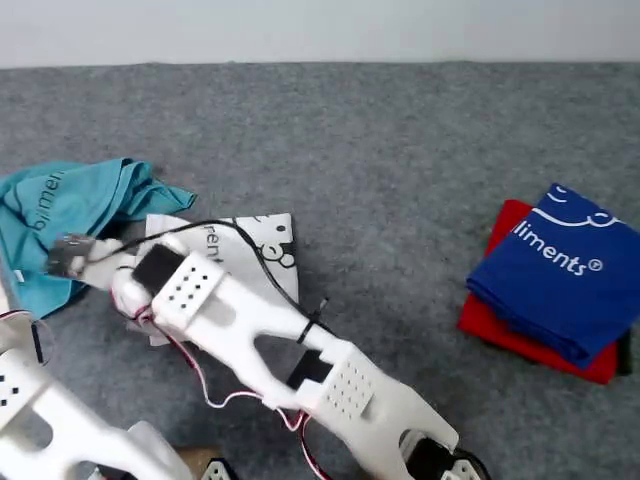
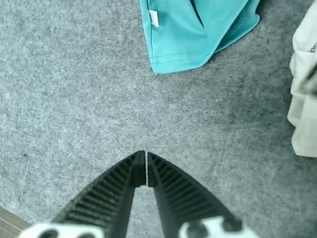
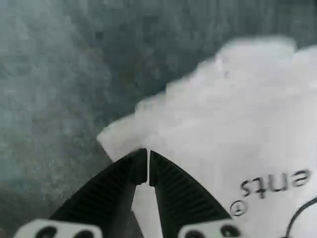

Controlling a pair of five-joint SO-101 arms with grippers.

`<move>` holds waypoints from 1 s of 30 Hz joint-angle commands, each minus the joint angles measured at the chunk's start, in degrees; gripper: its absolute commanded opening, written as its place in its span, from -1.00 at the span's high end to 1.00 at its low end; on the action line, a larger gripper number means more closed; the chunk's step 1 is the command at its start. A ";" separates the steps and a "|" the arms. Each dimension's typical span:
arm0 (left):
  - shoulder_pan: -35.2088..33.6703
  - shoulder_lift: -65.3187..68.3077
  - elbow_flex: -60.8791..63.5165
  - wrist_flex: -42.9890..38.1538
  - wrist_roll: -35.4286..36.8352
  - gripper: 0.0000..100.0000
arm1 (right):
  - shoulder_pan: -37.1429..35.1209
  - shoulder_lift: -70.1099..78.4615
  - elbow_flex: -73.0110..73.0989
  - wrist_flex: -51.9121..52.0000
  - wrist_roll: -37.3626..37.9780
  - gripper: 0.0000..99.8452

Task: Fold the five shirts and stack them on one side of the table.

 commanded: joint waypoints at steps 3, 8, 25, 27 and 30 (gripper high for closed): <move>0.18 -1.85 -0.66 0.18 0.35 0.97 | 4.88 -0.92 -15.91 9.63 0.09 0.97; 0.35 -1.85 -0.75 0.18 0.35 0.97 | 11.47 -0.31 -22.33 18.68 0.35 0.97; 0.44 -1.85 -0.48 0.26 0.35 0.97 | 4.62 11.21 -8.79 9.98 0.26 0.98; 0.35 -1.85 -0.48 0.26 0.35 0.97 | 3.12 11.47 -8.79 8.75 0.44 0.98; 0.26 -1.85 -0.48 0.26 0.35 0.97 | 3.38 10.51 -11.87 9.27 0.44 0.98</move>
